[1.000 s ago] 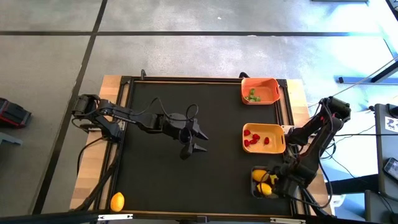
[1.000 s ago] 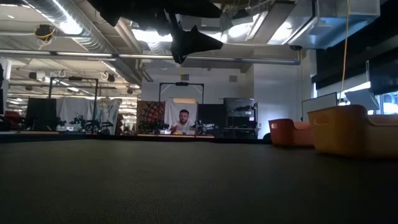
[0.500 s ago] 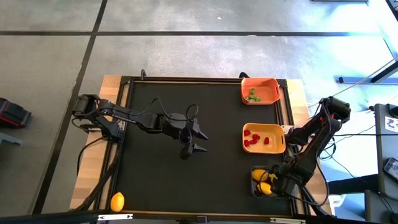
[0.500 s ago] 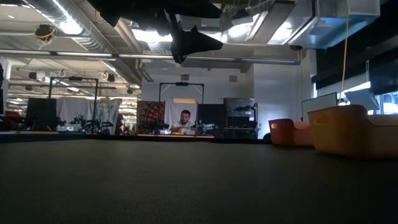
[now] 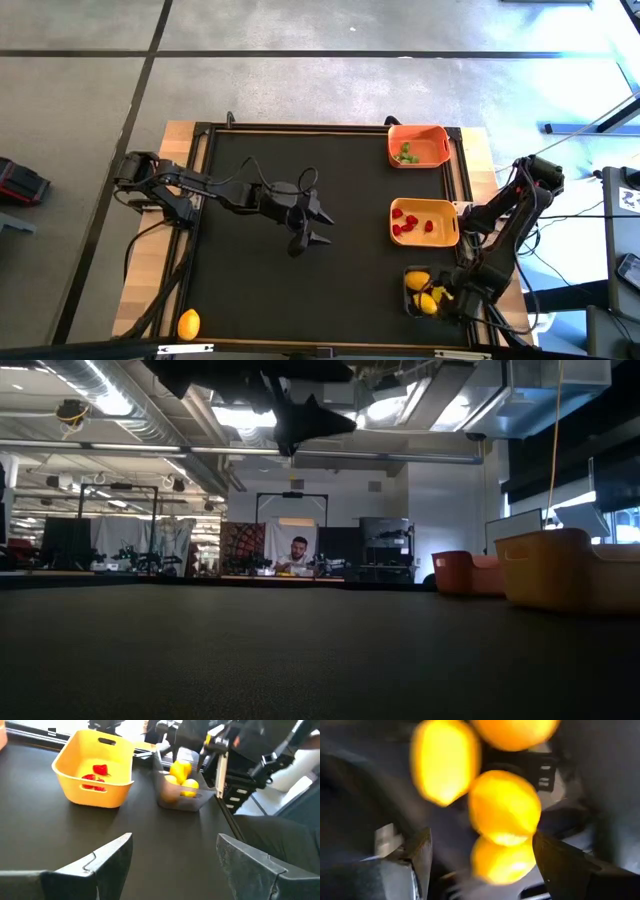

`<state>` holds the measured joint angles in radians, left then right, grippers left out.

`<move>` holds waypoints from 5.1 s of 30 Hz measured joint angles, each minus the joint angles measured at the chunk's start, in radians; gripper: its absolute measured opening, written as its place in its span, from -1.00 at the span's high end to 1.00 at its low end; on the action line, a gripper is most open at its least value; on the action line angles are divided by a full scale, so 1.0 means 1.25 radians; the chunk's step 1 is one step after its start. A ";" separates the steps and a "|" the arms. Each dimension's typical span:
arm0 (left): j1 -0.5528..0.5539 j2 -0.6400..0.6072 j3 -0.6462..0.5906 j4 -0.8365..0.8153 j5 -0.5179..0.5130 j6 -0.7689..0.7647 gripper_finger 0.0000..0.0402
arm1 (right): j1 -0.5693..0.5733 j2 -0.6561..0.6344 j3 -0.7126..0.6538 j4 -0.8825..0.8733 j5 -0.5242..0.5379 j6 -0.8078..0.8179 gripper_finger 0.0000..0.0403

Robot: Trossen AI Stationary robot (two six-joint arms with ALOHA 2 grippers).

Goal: Sort produce into baskets
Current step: Put the top yellow lemon into the black bin, then put the yellow lemon into the black bin

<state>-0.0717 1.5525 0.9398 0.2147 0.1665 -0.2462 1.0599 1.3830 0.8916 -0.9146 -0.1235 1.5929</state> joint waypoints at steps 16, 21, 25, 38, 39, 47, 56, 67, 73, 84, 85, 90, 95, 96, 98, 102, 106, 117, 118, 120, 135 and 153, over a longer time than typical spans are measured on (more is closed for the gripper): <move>-0.096 -0.063 0.049 -0.289 0.000 -0.032 -0.41 | 0.000 0.000 0.187 -0.040 0.560 -0.212 -0.31; -0.147 -0.065 0.071 -0.463 0.002 -0.094 -0.41 | -0.011 0.002 0.185 -0.037 0.682 -0.253 -0.31; -0.187 -0.066 0.073 -0.569 0.001 -0.161 -0.41 | -0.013 0.002 0.185 -0.037 0.717 -0.270 -0.31; -0.320 -0.065 0.073 -0.911 0.047 -0.385 -0.41 | -0.016 0.002 0.185 -0.007 0.758 -0.292 -0.31; -0.328 -0.065 0.073 -0.930 0.056 -0.407 -0.41 | -0.016 0.002 0.185 -0.003 0.756 -0.292 -0.31; -0.404 -0.065 0.073 -0.971 0.149 -0.584 -0.41 | -0.016 0.002 0.185 0.004 0.720 -0.294 -0.31; -0.511 -0.032 0.073 -0.981 0.233 -0.827 -0.41 | -0.016 0.002 0.185 -0.003 0.713 -0.303 -0.31; -0.605 0.100 0.073 -0.894 0.437 -1.121 -0.41 | -0.016 0.002 0.185 -0.003 0.713 -0.318 -0.31; -0.613 0.151 0.073 -0.806 0.436 -1.185 -0.41 | -0.016 0.002 0.185 -0.005 0.714 -0.350 -0.31; -0.661 0.186 0.053 -0.808 0.455 -1.223 -0.41 | -0.016 0.002 0.185 -0.002 0.712 -0.353 -0.31; -0.665 0.194 0.048 -0.799 0.464 -1.223 -0.41 | -0.016 0.002 0.185 -0.001 0.712 -0.353 -0.31; -0.679 0.216 0.024 -0.723 0.512 -1.223 -0.41 | -0.016 0.002 0.185 0.001 0.710 -0.352 -0.31; -0.683 0.217 0.016 -0.725 0.510 -1.199 -0.36 | -0.016 0.002 0.185 0.001 0.705 -0.351 -0.31; -0.685 0.217 0.016 -0.725 0.508 -1.193 -0.33 | -0.016 0.002 0.185 0.001 0.705 -0.351 -0.31; -0.685 0.217 0.016 -0.726 0.506 -1.188 -0.24 | -0.016 0.002 0.185 0.000 0.705 -0.352 -0.31; -0.684 0.217 0.015 -0.729 0.504 -1.148 -0.07 | -0.016 0.002 0.185 0.000 0.705 -0.351 -0.31; -0.674 0.217 0.014 -0.731 0.504 -1.116 -0.02 | -0.016 0.002 0.185 0.001 0.705 -0.351 -0.31; -0.618 0.143 0.018 -0.777 0.431 -1.033 -0.02 | -0.016 0.002 0.185 0.000 0.698 -0.357 -0.31; -0.610 0.127 0.018 -0.775 0.417 -1.029 -0.02 | -0.016 0.002 0.185 0.000 0.698 -0.357 -0.31; -0.591 0.094 0.018 -0.775 0.385 -1.020 -0.02 | -0.016 0.002 0.185 -0.001 0.697 -0.357 -0.31; -0.412 -0.130 0.020 -0.671 -0.103 -0.728 -0.02 | -0.016 0.002 0.185 0.001 0.670 -0.338 -0.31; -0.285 -0.135 0.021 -0.184 -0.332 -0.154 -0.02 | -0.182 0.008 0.185 0.248 0.712 -0.591 -0.66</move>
<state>-0.4275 1.3834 0.9657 -0.0155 -0.2483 -0.4390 0.8329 1.3930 1.1225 -0.6045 0.7670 0.8538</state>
